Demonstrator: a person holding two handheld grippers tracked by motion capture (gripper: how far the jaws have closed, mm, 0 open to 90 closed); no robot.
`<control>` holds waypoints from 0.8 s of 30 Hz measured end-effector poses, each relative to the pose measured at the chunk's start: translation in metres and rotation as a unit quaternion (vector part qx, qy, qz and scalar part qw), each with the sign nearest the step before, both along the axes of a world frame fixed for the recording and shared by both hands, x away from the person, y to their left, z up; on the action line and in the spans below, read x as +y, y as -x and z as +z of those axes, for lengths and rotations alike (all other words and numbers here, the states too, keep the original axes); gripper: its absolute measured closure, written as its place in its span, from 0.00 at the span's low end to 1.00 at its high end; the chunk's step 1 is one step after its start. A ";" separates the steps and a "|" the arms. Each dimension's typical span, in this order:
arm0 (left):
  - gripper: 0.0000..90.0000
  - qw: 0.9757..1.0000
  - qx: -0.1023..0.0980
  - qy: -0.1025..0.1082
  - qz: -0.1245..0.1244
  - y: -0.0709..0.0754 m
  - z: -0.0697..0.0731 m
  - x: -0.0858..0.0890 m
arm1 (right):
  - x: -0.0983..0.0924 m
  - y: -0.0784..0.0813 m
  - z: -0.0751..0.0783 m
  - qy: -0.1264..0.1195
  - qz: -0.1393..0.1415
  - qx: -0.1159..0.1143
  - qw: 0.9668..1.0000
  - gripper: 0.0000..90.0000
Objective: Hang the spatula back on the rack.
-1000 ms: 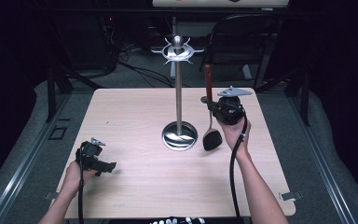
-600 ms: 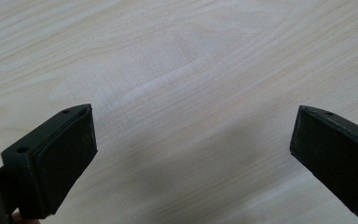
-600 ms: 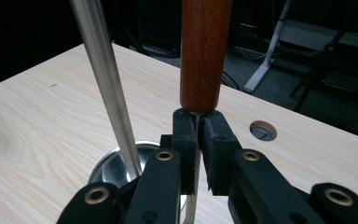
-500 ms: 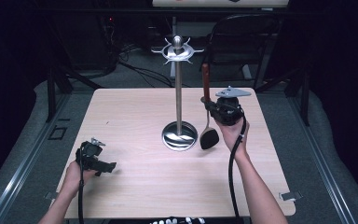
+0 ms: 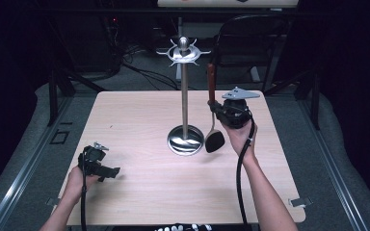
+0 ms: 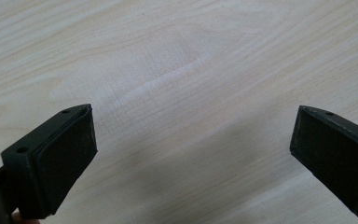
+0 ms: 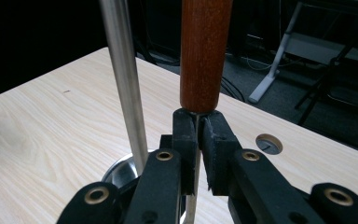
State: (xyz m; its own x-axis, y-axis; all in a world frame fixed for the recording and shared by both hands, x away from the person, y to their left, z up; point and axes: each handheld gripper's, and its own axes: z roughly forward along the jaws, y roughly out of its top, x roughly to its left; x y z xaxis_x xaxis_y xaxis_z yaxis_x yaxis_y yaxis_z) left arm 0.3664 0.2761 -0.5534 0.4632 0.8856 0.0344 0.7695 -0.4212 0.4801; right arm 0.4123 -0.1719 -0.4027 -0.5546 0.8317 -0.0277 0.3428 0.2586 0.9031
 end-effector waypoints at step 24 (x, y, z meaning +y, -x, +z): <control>0.00 1.000 -0.002 -0.002 0.002 0.002 0.000 0.002 | 0.005 0.012 0.018 -0.002 0.012 -0.022 1.000 0.94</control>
